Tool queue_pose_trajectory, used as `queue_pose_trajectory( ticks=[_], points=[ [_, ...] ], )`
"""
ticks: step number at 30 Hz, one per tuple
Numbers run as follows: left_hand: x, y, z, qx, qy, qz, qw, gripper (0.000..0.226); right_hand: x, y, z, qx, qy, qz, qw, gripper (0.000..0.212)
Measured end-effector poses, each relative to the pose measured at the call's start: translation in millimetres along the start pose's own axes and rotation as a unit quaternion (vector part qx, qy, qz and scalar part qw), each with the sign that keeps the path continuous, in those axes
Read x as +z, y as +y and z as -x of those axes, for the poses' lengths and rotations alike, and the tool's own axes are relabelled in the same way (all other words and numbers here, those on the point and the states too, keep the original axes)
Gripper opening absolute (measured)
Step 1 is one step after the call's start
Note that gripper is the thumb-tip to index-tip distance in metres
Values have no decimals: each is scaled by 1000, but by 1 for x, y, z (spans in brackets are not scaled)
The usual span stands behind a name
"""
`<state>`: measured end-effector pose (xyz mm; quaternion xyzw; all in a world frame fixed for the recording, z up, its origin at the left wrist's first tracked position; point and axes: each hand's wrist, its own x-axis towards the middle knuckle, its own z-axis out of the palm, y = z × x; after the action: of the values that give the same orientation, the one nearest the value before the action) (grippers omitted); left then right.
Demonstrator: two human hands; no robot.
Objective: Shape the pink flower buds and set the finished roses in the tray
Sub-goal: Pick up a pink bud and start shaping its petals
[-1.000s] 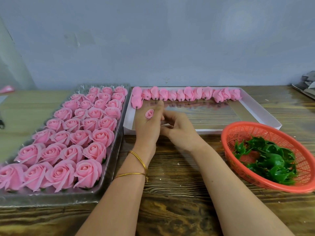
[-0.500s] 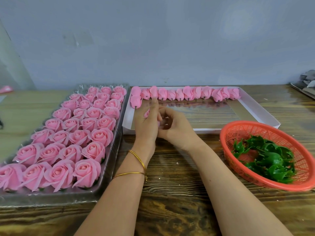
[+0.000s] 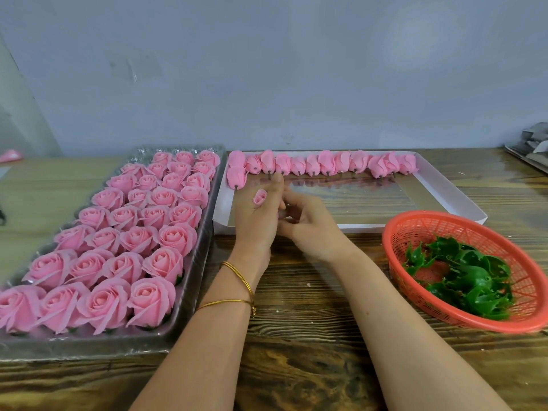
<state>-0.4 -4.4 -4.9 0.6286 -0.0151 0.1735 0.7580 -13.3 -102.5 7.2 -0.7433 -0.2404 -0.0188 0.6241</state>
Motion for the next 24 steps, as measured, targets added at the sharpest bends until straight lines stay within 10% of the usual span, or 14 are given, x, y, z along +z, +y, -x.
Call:
queue_pose_trajectory(
  ticks=[18, 24],
  points=[
    [1, 2, 0, -44, 11, 43, 998, 38, 3, 3, -1, 25, 40, 5, 999, 44],
    [1, 3, 2, -16, -9, 7, 1000, 41, 1, 6, -2, 21, 38, 13, 999, 27]
  ],
)
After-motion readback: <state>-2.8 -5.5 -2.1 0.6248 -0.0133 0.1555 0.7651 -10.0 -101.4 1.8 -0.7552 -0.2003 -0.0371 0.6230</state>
